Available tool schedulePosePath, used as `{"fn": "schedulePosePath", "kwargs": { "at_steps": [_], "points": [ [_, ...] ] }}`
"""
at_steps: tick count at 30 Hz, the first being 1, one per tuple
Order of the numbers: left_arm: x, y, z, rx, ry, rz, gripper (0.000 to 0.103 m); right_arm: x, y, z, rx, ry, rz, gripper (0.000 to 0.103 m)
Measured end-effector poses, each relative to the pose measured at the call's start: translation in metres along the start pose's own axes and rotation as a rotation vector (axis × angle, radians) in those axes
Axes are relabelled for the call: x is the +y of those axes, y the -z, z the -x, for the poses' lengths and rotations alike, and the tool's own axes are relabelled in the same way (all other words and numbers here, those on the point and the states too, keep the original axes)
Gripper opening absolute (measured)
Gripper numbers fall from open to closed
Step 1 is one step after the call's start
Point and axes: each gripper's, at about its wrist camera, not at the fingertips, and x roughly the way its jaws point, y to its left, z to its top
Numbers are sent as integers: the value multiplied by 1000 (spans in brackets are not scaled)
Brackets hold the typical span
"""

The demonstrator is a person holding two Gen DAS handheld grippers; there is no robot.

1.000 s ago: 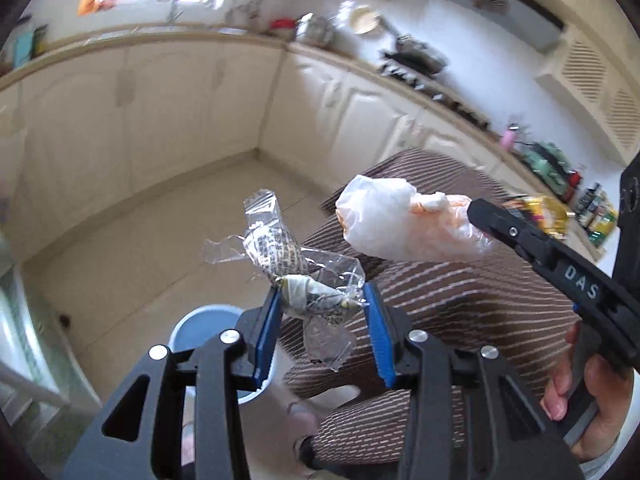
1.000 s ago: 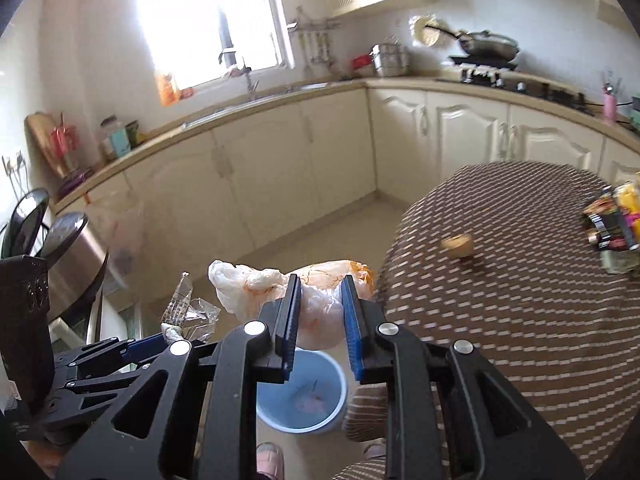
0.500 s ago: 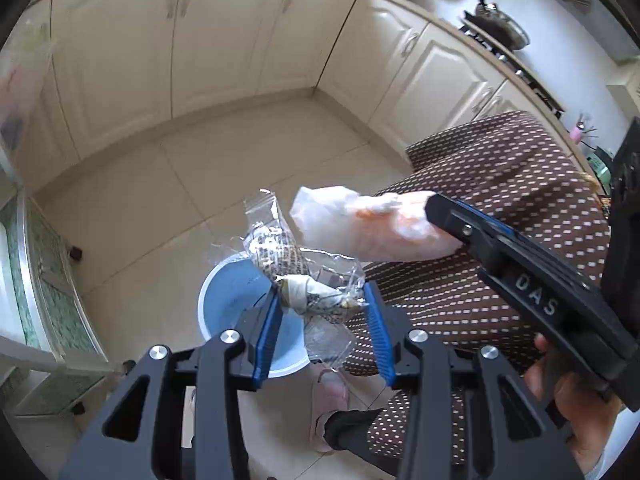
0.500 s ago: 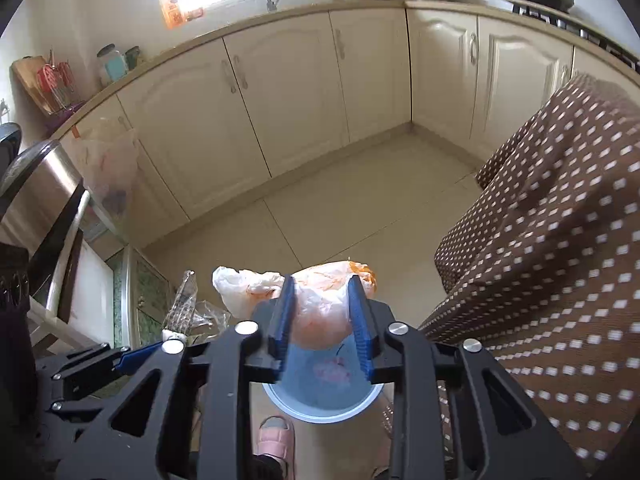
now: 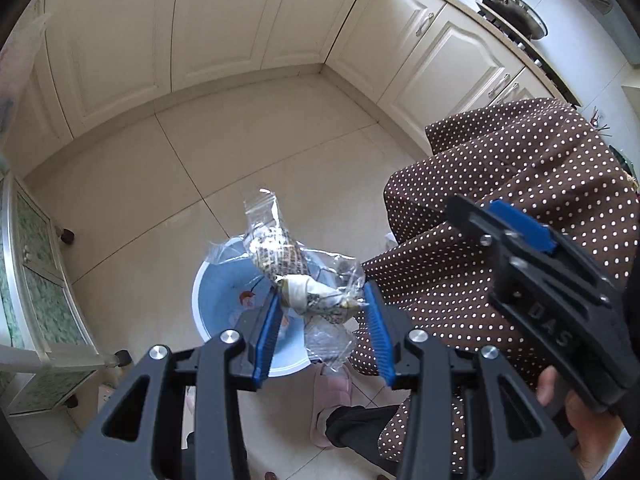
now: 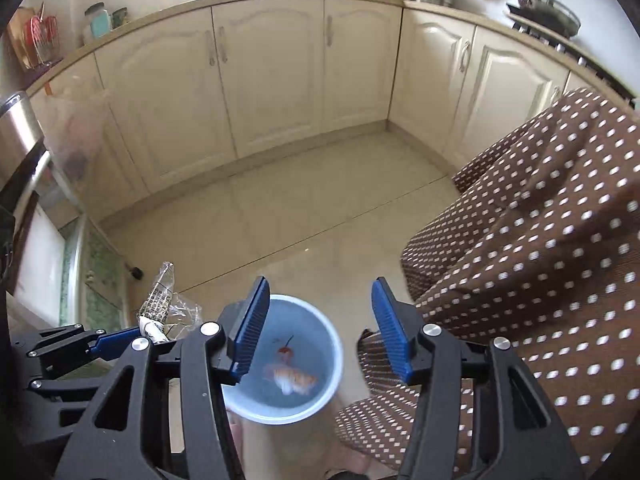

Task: Collect trash
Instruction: 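Carry both items over the bucket and open the right gripper to drop the bag, then open the left gripper to drop the clear wrapper into the bucket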

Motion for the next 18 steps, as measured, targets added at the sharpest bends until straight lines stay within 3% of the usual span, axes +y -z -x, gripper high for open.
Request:
{"fn": "schedulePosePath", "kwargs": {
  "at_steps": [12,14,16,18],
  "points": [
    [-18,-19,7,-38,3,-14,42,-10,-10,35,-113,16,-13,60],
    [-19,-22,12,-50,7,-7,47,-12,-13,40,-125,14,-18,60],
    [-22,-23,18,-69,7,-3,59,-13,-14,45,-132,16,-20,60],
    [-25,-24,24,-83,0,-8,59,-13,-16,51,-141,15,-22,61]
  ]
}}
